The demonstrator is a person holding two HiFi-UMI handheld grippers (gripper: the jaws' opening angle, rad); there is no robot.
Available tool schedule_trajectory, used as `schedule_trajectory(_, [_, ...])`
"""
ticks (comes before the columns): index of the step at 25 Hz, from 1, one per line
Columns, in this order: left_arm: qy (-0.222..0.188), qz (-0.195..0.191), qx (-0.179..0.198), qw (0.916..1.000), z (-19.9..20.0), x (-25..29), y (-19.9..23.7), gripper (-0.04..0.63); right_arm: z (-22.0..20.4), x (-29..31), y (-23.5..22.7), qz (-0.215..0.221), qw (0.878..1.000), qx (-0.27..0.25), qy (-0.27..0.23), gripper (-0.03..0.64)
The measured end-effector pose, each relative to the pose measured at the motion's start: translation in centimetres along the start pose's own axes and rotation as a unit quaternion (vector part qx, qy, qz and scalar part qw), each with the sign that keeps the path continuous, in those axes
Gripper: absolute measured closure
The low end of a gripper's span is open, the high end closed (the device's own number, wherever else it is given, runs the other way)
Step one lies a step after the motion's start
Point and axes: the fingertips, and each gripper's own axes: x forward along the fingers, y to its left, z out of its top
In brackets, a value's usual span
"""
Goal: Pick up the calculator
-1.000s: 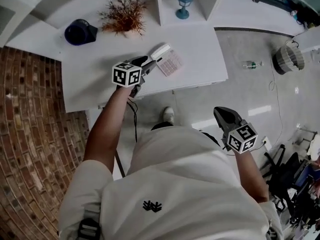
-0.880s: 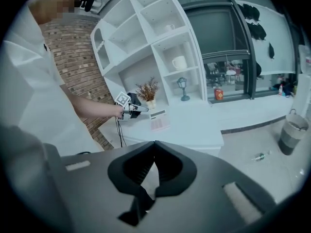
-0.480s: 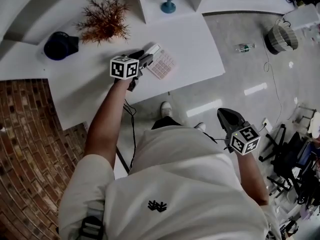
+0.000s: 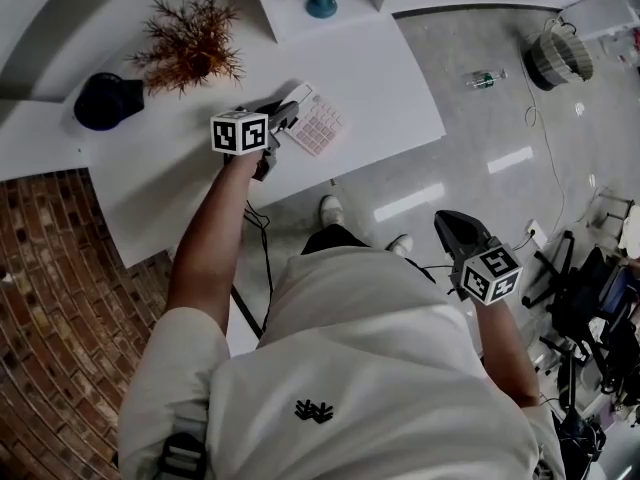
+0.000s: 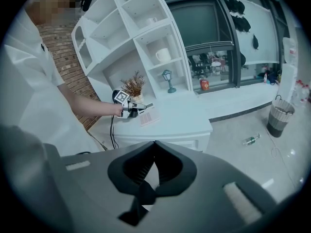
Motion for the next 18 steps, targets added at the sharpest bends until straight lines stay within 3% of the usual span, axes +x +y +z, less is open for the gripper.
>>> schedule_trajectory(6, [-0.029, -0.032, -0.033, 0.9985, 0.4, -0.8, -1.5, 0.537, -0.3, -0.5, 0.1, 0.003, 1.0, -0.001, -0.002, 0.604])
schedule_trajectory(18, [-0.078, -0.008, -0.041, 0.9961, 1.3, -4.2, -3.1, 0.54, -1.1, -1.5, 0.9, 0.026, 0.999, -0.017, -0.015, 0.604])
